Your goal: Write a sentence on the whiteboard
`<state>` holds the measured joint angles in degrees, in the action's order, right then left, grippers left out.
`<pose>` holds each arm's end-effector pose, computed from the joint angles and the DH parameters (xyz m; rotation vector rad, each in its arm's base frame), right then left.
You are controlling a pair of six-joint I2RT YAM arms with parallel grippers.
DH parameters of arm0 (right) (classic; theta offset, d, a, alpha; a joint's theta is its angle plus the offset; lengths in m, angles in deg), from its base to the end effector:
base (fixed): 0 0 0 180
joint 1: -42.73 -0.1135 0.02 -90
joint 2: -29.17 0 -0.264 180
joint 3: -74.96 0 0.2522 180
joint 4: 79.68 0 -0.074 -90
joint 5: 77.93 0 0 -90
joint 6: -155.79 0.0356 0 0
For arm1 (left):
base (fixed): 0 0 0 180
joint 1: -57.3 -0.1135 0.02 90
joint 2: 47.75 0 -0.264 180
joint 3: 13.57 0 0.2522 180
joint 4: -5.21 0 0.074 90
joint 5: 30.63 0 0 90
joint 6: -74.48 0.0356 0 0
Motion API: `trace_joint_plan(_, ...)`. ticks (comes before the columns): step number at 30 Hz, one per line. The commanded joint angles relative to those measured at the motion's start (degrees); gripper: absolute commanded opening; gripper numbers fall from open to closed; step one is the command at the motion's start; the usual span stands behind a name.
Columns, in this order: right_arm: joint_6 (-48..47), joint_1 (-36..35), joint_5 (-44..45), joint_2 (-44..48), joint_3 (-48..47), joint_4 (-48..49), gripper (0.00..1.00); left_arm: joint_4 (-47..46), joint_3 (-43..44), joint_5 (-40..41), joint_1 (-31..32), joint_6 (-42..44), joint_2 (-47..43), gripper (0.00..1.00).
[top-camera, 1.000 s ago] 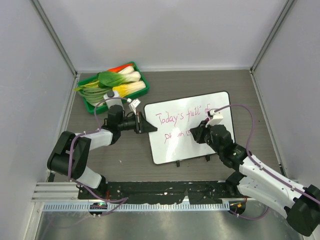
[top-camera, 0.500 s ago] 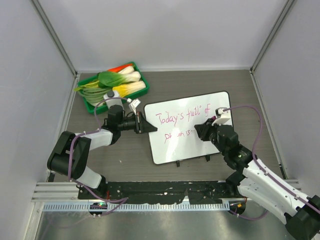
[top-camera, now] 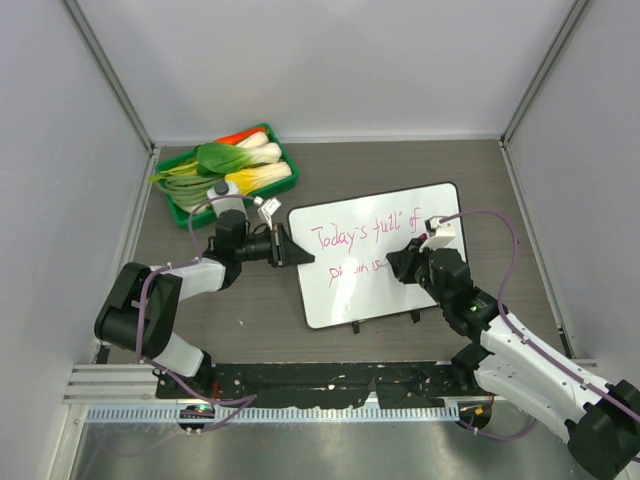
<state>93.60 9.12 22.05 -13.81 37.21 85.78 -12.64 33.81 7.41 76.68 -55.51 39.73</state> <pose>0.1539 0.0949 0.2336 0.0209 1.9498 0.5528 0.2644 -0.1227 0.1785 0.2898 2.1126 -1.5318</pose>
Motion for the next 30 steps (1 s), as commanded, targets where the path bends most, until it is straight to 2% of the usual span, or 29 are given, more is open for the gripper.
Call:
trace_joint_plan(1,0.0,0.4,0.0,-0.5,0.4,2.6,0.01,5.8,-0.3,9.0,-0.2,8.0,1.5,0.0)
trace_joint_plan(18,-1.0,2.0,5.9,-1.4,-2.2,-0.6,0.01,5.8,-0.2,8.8,-0.2,8.0,1.6,0.0)
trace_joint_plan(24,-1.9,2.2,5.4,-2.2,-3.4,0.1,0.01,6.0,-0.2,8.9,-0.2,8.1,1.4,0.0)
trace_joint_plan(30,-1.8,2.3,0.6,-3.2,-3.2,0.4,0.01,6.0,-0.1,8.9,-0.2,8.2,1.6,0.0)
